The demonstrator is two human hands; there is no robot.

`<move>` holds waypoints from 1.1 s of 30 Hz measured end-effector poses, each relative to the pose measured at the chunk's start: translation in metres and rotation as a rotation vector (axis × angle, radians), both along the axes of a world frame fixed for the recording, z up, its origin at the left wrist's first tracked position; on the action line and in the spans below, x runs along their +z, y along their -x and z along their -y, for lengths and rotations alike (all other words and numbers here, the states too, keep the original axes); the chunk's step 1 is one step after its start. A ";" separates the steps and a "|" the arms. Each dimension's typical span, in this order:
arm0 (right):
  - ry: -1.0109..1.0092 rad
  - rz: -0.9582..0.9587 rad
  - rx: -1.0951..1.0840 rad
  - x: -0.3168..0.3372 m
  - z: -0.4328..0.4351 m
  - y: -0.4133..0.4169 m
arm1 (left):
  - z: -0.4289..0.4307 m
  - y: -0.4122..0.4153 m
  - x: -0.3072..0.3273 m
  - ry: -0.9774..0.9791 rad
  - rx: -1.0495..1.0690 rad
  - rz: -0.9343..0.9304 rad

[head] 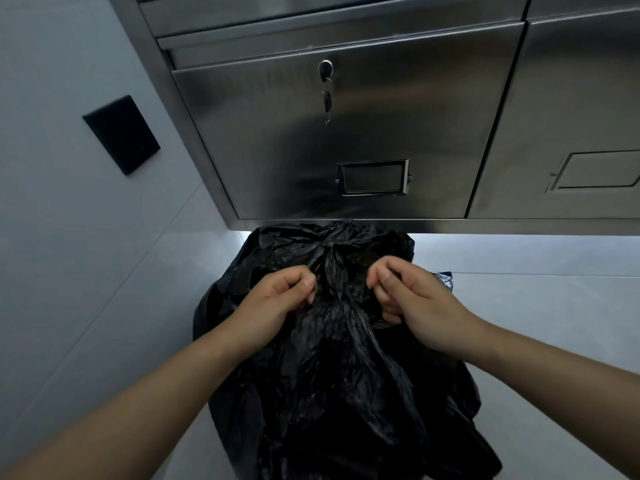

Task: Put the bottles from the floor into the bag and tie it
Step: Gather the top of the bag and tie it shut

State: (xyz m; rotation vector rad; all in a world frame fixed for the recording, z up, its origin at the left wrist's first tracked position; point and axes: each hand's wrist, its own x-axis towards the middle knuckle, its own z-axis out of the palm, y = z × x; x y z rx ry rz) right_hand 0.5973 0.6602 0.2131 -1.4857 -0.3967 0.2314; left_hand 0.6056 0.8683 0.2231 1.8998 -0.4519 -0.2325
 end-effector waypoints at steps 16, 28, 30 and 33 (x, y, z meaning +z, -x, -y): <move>0.198 0.249 0.012 0.004 0.013 -0.014 | -0.012 -0.011 0.014 -0.034 0.050 0.156; 0.685 0.491 -0.179 -0.010 0.071 -0.032 | -0.053 -0.012 -0.013 -0.365 0.102 0.300; 0.700 0.487 -0.190 -0.010 0.076 -0.034 | -0.057 -0.016 -0.011 -0.380 0.132 0.328; 0.746 0.481 -0.113 -0.012 0.079 -0.031 | -0.049 -0.018 -0.009 -0.394 0.089 0.318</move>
